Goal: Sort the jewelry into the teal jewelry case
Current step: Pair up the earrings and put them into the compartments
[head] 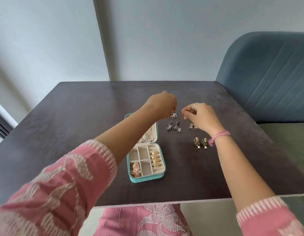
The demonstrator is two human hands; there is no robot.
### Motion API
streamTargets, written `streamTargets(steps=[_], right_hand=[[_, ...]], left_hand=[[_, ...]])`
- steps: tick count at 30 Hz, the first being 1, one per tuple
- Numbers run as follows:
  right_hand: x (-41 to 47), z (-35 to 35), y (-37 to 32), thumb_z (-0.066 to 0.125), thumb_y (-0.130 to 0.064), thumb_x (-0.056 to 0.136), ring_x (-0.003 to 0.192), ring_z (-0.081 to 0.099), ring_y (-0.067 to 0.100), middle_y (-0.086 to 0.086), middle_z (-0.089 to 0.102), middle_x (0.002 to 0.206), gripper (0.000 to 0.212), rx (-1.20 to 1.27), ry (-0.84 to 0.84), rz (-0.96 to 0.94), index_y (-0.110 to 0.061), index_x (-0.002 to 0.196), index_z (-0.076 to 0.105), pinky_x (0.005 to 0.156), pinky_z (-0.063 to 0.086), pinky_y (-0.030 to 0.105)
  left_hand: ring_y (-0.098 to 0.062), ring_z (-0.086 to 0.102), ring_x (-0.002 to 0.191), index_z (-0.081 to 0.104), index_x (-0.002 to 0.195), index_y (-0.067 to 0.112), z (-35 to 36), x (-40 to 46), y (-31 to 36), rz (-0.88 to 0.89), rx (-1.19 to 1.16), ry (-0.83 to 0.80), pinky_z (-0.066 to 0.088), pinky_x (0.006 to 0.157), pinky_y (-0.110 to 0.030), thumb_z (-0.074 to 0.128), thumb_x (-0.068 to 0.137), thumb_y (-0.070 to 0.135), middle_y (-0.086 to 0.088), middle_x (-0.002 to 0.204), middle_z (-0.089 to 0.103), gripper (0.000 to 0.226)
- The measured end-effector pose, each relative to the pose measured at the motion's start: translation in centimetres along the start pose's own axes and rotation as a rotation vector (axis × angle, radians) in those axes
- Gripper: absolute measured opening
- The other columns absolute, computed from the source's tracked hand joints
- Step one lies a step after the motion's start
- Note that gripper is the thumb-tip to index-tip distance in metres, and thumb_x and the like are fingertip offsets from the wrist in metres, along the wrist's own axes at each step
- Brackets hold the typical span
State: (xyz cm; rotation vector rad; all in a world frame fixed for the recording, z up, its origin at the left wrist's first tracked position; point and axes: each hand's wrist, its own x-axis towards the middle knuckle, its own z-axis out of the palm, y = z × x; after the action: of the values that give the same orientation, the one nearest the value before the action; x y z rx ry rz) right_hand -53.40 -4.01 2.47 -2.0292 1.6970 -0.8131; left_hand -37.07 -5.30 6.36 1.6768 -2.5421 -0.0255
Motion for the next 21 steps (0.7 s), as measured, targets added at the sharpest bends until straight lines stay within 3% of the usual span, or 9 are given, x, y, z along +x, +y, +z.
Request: streamTargets(steps=[3,5,9,14,17,21], right_hand=[[2.1,0.2,1.1,0.061,-0.016,0.090,0.086,0.060,0.009,-0.007,0.071,0.090,0.014,-0.106,-0.101,-0.019,-0.024,0.096,0.072,0.074,0.041,0.019],[2.9,0.2,1.4,0.061,-0.015,0.092,0.089,0.057,0.008,-0.006,0.069,0.098,0.017,-0.171,-0.193,-0.040,-0.021,0.104,0.072,0.080,0.038,0.020],[3.6,0.6,1.4,0.061,-0.012,0.090,0.089,0.059,0.009,-0.003,0.070,0.103,0.021,-0.231,-0.334,-0.058,-0.019,0.107,0.071,0.077,0.036,0.016],[3.9,1.0,1.7,0.064,-0.010,0.087,0.088,0.057,0.008,-0.002,0.071,0.104,0.023,-0.253,-0.425,-0.053,-0.018,0.107,0.072,0.077,0.038,0.017],[4.1,1.0,1.6,0.066,-0.011,0.087,0.086,0.057,0.009,-0.004,0.069,0.096,0.021,-0.274,-0.431,-0.072,-0.019,0.105,0.073,0.075,0.036,0.017],[3.9,1.1,1.6,0.066,-0.012,0.086,0.081,0.056,0.010,-0.002,0.068,0.091,0.018,-0.285,-0.420,-0.081,-0.019,0.101,0.074,0.070,0.035,0.015]], left_hand=[[-0.030,0.060,0.105,0.067,0.105,0.010,0.8,2.3,0.3,0.010,0.088,-0.152,0.052,0.082,-0.040,0.050,0.089,0.010,-0.010,0.111,0.065,0.023],[-0.027,0.060,0.108,0.065,0.111,0.009,1.3,3.4,0.6,0.019,0.135,-0.220,0.050,0.090,-0.036,0.056,0.090,0.012,-0.007,0.112,0.066,0.023],[-0.018,0.062,0.109,0.067,0.111,0.010,1.8,4.2,1.4,-0.014,0.216,-0.328,0.045,0.088,-0.025,0.059,0.091,0.022,0.005,0.075,0.057,0.024],[-0.019,0.064,0.104,0.072,0.093,0.004,3.1,4.7,1.8,-0.105,0.116,-0.381,0.049,0.090,-0.029,0.065,0.088,0.023,0.005,0.058,0.045,0.021],[-0.023,0.066,0.101,0.054,0.053,0.009,3.7,4.8,1.8,-0.185,0.054,-0.369,0.050,0.086,-0.031,0.067,0.087,0.019,0.003,0.054,0.048,0.037],[-0.029,0.064,0.100,0.046,0.048,0.011,4.0,4.5,1.9,-0.232,0.000,-0.318,0.046,0.074,-0.032,0.068,0.083,0.010,-0.001,0.058,0.048,0.041]])
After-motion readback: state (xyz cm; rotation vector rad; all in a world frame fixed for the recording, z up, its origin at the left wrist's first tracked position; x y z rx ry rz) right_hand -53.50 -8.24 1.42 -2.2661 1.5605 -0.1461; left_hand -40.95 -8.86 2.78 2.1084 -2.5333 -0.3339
